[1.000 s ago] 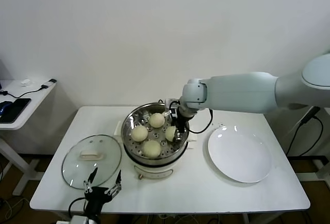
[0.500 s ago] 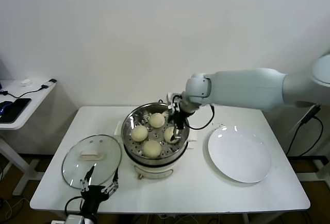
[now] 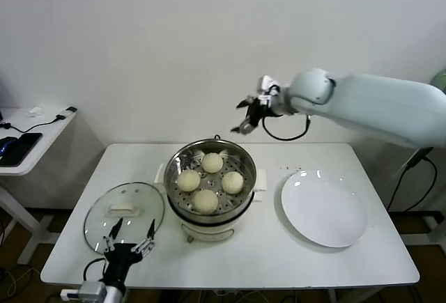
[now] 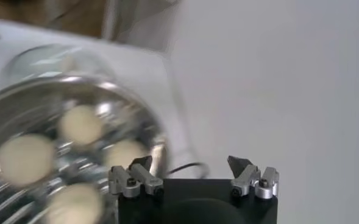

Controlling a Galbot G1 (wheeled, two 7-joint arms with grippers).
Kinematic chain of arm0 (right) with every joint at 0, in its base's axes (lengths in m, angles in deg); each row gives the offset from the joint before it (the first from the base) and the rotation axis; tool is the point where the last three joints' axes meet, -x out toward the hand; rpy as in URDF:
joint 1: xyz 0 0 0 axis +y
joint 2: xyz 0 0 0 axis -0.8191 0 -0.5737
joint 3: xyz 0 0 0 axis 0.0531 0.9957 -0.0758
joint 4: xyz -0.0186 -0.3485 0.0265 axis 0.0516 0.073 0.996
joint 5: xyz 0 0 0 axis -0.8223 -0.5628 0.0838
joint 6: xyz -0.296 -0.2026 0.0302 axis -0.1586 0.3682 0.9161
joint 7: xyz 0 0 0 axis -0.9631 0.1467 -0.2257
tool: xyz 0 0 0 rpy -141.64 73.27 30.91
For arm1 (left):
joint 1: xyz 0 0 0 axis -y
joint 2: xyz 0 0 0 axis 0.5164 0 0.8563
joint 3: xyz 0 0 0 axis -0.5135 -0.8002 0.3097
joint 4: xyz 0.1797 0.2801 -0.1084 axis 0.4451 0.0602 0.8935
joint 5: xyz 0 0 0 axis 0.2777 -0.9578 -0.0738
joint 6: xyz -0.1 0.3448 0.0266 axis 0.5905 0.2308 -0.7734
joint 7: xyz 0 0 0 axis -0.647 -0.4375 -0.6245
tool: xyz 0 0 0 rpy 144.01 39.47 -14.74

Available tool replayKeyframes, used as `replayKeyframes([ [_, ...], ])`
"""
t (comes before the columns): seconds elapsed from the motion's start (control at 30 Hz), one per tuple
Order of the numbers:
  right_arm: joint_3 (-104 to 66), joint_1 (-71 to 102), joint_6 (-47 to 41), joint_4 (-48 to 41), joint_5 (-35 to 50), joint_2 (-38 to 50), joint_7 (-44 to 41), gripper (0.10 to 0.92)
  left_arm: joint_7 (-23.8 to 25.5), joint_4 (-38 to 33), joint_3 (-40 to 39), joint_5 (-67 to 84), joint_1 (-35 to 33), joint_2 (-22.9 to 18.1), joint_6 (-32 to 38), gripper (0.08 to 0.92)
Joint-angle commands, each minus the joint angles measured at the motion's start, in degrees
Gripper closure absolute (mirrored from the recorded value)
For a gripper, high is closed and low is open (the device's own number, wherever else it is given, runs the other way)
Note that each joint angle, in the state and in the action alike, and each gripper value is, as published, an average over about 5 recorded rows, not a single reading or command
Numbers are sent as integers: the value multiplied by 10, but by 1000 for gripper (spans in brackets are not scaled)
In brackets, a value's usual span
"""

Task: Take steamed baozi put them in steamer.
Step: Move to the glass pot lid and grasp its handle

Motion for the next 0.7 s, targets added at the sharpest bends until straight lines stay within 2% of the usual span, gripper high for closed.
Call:
replayKeyframes([
  [0.03,-414,366,34,80,-112,229,192,203,-5,-4,14,53,30,18,-14,177],
  [0.17,-683,648,57,108,-157,252,200,203,-3,0,13,51,35,23,-6,177],
  [0.37,-1021,989,110,123,-223,174,177,203,-7,20,13,20,34,34,19,177],
  [0.5,-1122,1120,185,122,-247,91,150,203,-10,38,15,-18,30,44,49,177],
  [0.7,-1149,1208,279,110,-287,-28,136,203,-25,65,14,-66,31,51,71,177],
])
